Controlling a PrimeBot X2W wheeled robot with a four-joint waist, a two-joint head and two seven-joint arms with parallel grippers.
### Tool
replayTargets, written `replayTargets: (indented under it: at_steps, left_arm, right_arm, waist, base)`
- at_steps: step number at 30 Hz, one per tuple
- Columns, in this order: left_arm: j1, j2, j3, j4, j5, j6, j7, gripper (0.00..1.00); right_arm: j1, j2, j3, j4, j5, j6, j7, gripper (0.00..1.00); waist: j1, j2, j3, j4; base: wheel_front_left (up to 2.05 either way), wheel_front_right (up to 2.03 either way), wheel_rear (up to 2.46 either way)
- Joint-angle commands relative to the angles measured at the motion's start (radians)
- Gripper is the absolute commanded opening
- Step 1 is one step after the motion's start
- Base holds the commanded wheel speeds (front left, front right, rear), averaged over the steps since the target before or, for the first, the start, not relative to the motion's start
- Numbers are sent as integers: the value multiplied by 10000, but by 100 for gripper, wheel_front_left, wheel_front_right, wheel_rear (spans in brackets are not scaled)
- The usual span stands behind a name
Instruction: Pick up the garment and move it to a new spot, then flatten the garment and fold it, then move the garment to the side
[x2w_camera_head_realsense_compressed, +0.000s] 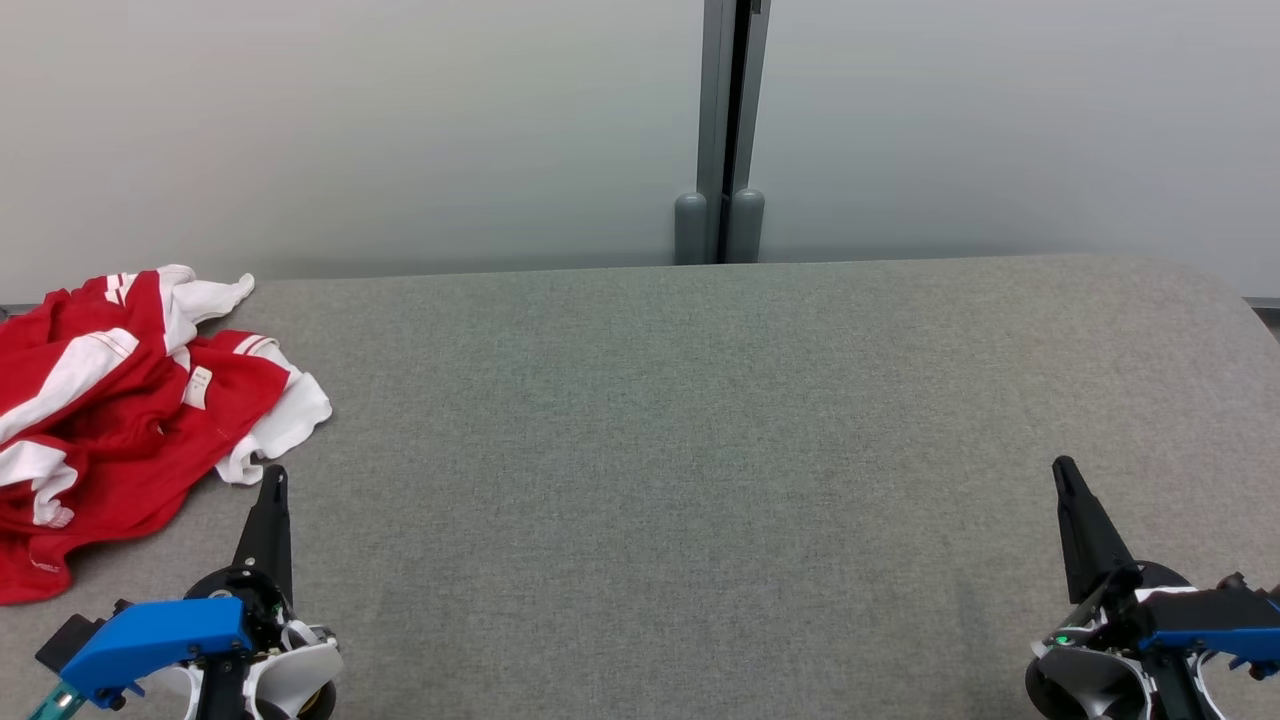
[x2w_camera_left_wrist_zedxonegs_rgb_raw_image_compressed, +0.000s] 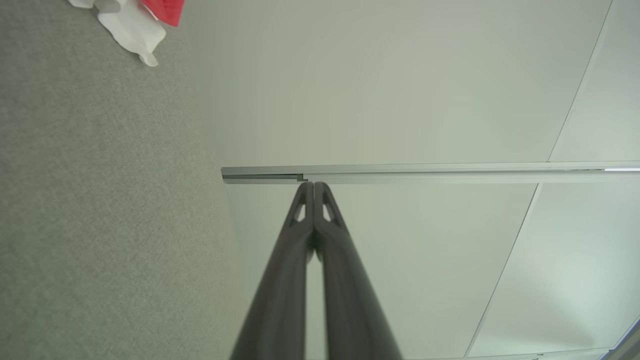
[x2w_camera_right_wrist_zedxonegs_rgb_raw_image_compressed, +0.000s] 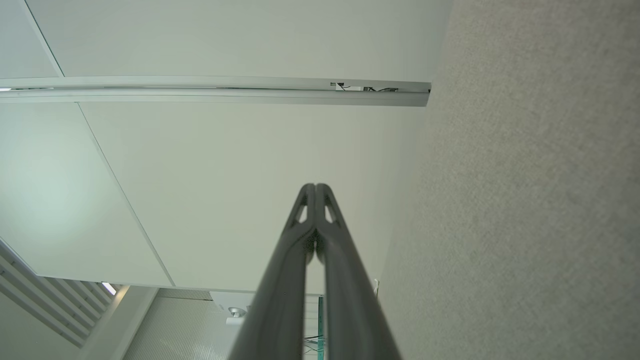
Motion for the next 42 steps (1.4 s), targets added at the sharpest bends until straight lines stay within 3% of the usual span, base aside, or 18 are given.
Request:
replayTargets:
  at_steps: [1,16,17,31,42]
  left_arm:
    - [-91,-28,-1,-53,-16,-54,21,0]
    - [-91,-28,-2,-54,-16,-54,21,0]
    - [-91,-28,-2,-54,-16,-54,21,100]
    - [417,-25,-548,220,269,14,-497,100]
    - [416,-16,-851,-204,1287,216,-999,100]
  right_arm:
    - [-128,-77,-17,-30,20,5,26,0]
    - [-128,-77,-17,-30,20,5,26,0]
    - [-128,-77,-17,-30,20,5,26,100]
    - [398,66,371,315,-265,-15,-488,100]
    - [400,47,305,259,-1560,-11,-991,100]
  waist:
    - [0,0,0,0]
    - [0,0,0,0]
    - [0,0,0,0]
    - [0,0,0,2]
    - [0,0,19,11]
  base:
    - [0,0,0]
    - [0,0,0]
    - [0,0,0]
    - [0,0,0]
    - [0,0,0]
